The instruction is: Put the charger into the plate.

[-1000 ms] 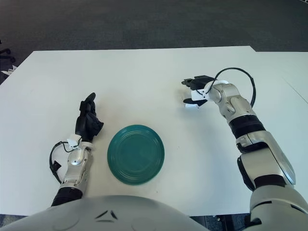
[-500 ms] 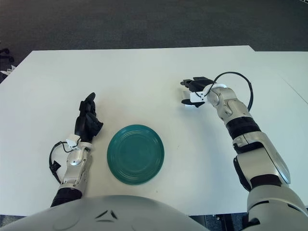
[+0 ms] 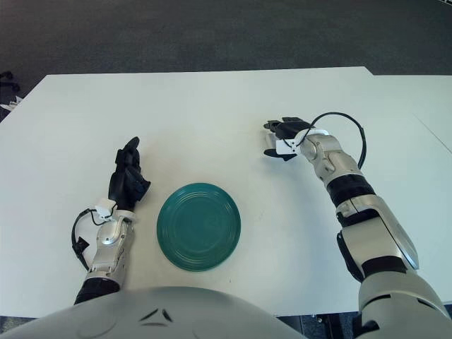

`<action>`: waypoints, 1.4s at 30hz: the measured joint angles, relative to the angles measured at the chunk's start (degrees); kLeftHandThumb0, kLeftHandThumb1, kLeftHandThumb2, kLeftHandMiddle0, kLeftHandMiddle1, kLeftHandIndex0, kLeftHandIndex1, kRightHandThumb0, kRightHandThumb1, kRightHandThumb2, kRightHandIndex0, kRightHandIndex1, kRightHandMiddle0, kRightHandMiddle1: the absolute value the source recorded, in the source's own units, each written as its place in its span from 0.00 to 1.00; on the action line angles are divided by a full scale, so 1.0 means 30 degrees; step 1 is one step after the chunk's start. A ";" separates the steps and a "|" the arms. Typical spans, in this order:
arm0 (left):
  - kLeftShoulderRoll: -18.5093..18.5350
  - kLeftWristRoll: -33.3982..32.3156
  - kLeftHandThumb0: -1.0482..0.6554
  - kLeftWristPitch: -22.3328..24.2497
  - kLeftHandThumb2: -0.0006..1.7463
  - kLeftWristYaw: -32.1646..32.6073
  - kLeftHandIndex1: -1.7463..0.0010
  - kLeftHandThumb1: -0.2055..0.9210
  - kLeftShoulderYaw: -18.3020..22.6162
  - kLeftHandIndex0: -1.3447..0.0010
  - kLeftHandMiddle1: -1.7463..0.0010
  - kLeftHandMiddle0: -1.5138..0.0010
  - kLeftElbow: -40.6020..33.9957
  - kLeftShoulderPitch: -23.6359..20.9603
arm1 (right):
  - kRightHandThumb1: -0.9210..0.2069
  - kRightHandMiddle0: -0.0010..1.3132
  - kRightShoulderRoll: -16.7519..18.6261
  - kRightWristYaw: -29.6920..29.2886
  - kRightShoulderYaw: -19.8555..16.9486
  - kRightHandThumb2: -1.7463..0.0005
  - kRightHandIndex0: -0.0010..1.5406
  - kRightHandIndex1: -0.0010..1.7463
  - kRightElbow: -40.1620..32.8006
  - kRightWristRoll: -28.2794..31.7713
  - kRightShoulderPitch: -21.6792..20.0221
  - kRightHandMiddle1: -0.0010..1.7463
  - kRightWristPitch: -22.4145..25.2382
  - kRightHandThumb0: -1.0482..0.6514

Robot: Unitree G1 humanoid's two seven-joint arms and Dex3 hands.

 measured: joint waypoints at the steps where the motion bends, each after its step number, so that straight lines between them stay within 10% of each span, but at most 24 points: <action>1: 0.0000 0.0000 0.00 0.0001 0.65 -0.0001 0.73 1.00 0.0000 1.00 1.00 0.98 -0.0009 0.0008 | 0.00 0.00 0.0016 -0.0009 0.0000 0.54 0.08 0.01 -0.0001 0.0000 0.0066 0.23 0.0038 0.00; 42: -0.0002 0.0159 0.00 0.0299 0.63 0.0492 0.75 1.00 -0.0197 1.00 1.00 1.00 -0.0454 0.0359 | 0.00 0.00 0.0262 -0.2187 0.0406 0.57 0.10 0.01 0.0493 0.0015 0.1171 0.25 0.0372 0.00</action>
